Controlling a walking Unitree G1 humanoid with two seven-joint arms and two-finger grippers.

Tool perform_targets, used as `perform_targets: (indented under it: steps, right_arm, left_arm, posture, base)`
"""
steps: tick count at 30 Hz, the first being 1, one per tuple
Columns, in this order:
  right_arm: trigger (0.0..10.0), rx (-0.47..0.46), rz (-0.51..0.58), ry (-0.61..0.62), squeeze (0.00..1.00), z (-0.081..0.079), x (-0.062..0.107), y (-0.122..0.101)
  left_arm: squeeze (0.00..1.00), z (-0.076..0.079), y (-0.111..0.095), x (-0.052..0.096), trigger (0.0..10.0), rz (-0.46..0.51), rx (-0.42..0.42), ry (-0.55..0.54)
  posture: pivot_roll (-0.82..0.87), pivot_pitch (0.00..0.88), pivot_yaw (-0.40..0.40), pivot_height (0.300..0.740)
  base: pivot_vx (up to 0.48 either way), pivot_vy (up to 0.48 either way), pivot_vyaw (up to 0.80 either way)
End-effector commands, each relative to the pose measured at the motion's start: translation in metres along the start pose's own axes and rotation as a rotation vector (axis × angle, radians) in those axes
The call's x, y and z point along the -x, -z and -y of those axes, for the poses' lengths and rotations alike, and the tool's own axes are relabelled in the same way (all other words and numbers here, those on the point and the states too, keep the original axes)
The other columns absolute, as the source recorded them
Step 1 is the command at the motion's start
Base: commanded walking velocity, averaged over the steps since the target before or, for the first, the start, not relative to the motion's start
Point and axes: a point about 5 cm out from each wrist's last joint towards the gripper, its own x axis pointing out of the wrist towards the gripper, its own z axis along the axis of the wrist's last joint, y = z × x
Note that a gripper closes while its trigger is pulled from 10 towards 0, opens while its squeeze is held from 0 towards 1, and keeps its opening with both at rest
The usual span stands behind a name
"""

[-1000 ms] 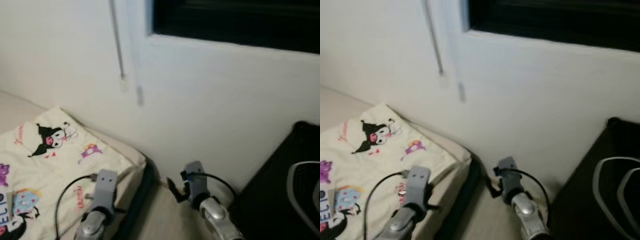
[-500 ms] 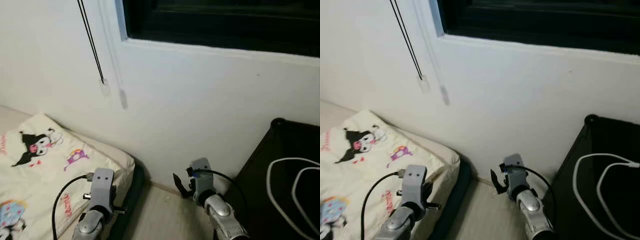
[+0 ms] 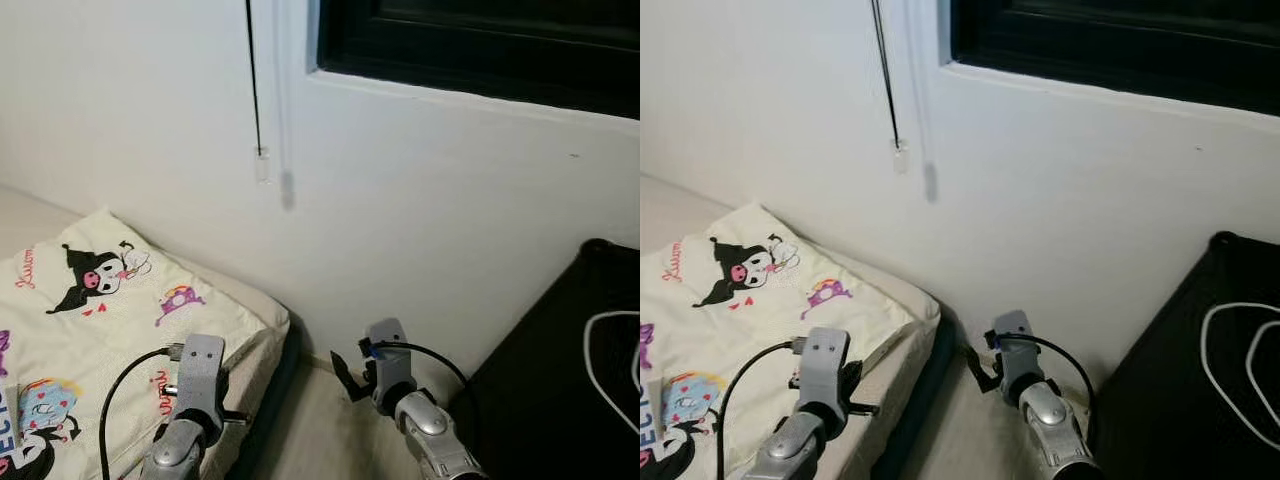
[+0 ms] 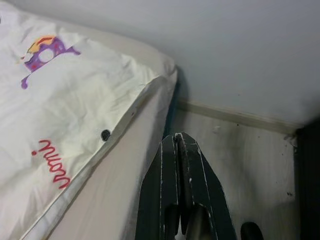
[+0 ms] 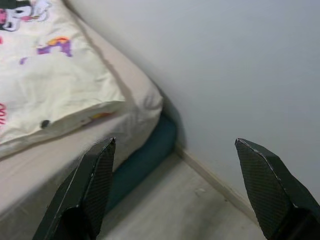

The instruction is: Clean up the room

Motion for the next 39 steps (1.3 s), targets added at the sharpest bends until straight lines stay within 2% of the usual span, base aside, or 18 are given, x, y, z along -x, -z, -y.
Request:
perform_targets:
  steps: [1,26,39]
  right_arm:
    - [10.0,0.021,-0.017,-0.013,0.00,-0.004,0.003,0.006]
    - [10.0,0.040,-0.048,-0.052,0.00,-0.010,0.001,0.009]
    - [10.0,0.048,-0.055,-0.058,0.00,-0.007,0.001,0.009]
  left_arm:
    - [0.00,-0.001,0.008,0.002,10.0,-0.030,-0.022,-0.008]
    - [0.00,-0.008,0.028,0.012,10.0,-0.128,-0.056,-0.063]
    - [0.00,-0.002,0.029,0.013,10.0,-0.142,-0.041,-0.039]
  posture:
    - [-0.01,0.113,0.003,0.740]
    - [0.01,0.127,-0.009,0.740]
    - [0.01,0.134,-0.006,0.740]
  base:
    - [0.000,0.000,0.64]
    - [0.000,0.000,0.79]
    - [0.000,0.000,0.80]
